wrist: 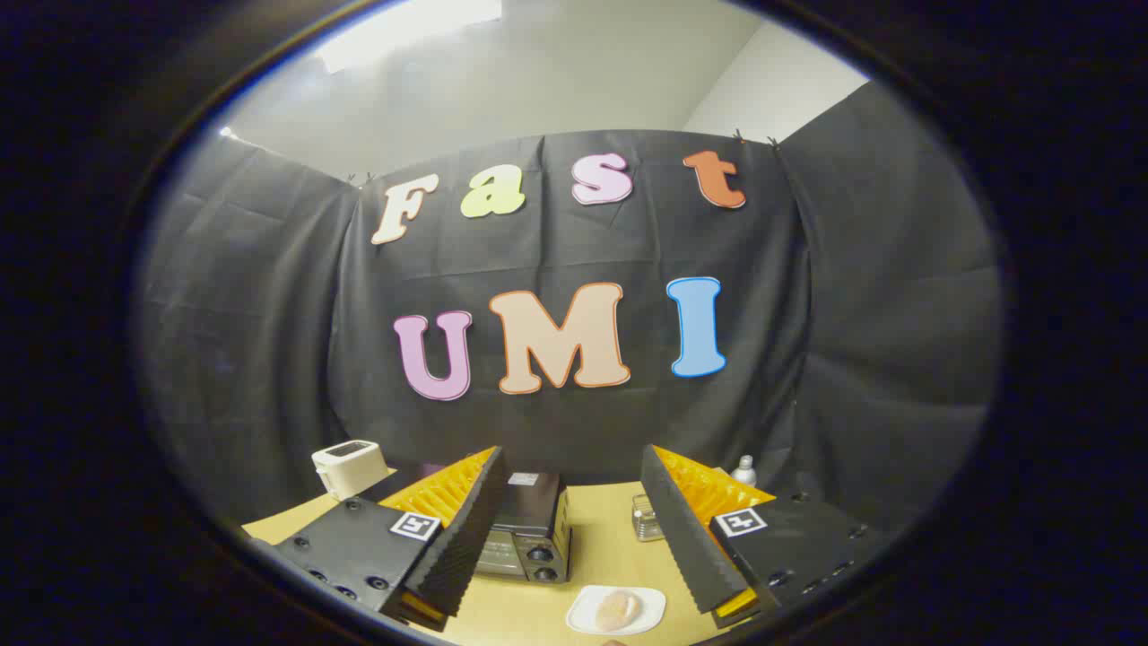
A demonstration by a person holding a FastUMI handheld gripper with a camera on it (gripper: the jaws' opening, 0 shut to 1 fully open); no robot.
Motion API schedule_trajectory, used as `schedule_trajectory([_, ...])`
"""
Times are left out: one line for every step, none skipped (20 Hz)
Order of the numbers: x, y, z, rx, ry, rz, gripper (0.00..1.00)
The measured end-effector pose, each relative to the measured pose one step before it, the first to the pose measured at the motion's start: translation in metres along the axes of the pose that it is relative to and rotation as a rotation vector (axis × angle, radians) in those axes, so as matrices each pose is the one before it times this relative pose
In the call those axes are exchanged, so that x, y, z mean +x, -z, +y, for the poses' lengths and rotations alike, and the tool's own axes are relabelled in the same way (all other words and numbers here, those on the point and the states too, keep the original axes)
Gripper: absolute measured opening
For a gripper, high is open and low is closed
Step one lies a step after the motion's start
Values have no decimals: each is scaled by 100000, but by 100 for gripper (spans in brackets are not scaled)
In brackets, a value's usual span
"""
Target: Open the toaster oven, put the food inside, and close the toaster oven door.
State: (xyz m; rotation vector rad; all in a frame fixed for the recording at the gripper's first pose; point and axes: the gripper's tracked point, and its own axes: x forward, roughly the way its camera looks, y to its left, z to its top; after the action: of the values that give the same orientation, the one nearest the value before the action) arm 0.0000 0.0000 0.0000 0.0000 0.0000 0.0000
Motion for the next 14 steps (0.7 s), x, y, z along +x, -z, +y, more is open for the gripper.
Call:
schedule_trajectory([-40, -186, 90, -1127, 268, 85, 95])
schedule_trajectory([-72, -271, -287, -1121, 1689, -143, 95])
schedule_trajectory([-106, -129, -163, -901, 1136, -202, 95])
schedule_trajectory([-21, -208, 144, -685, 325, -16, 95])
schedule_trajectory([-70, -129, 160, 216, 369, 140, 95])
schedule_trajectory([-48, -19, 230, 508, -553, 70, 95])
schedule_trajectory([-60, -52, 357, 329, -638, 46, 95])
schedule_trajectory([34, -119, 178, -115, -313, -39, 95])
schedule_trajectory([-26, -102, 228, -353, -457, -61, 95])
schedule_trajectory([37, -93, 105, -424, -127, 89, 95])
schedule_trajectory([0, 61, 0, -556, 39, 179, 95])
schedule_trajectory([42, -72, 161, -825, -1, 192, 95])
schedule_trajectory([75, 39, 110, -640, 100, 317, 95])
schedule_trajectory([10, 17, 212, -188, -189, 347, 95])
